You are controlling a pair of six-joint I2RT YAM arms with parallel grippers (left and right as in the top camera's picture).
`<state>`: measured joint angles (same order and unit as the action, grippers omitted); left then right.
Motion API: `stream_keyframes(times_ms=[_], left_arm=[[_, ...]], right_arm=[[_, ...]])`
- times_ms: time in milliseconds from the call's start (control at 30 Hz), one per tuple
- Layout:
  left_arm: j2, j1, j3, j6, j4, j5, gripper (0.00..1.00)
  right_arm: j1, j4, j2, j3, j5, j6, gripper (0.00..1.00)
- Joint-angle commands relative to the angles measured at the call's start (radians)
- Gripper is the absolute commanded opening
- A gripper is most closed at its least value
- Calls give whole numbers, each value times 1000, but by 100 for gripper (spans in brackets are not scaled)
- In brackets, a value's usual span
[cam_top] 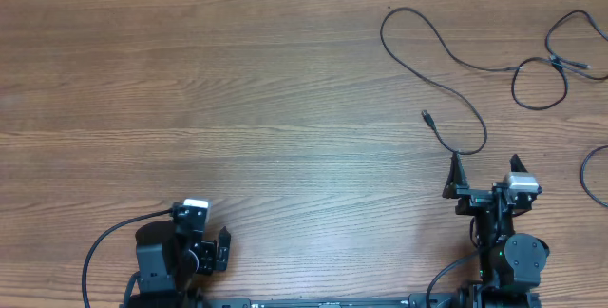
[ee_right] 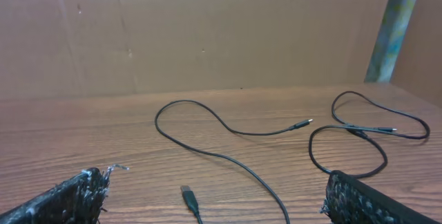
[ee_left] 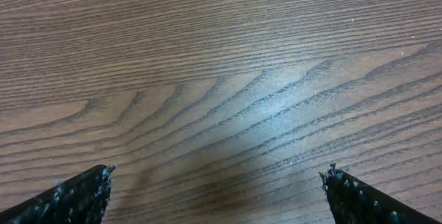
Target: Untangle cables
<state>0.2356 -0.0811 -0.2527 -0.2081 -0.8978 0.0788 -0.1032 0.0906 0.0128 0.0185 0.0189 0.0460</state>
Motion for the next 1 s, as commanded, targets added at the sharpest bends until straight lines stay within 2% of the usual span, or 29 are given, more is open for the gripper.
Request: stream_keyframes(times_ms=[0, 967], left_arm=[[-9, -4, 3, 14, 2, 7, 99], [-9, -4, 3, 14, 2, 7, 99]], right_arm=[[2, -4, -11, -10, -3, 9, 100], [2, -7, -10, -10, 8, 8, 100]])
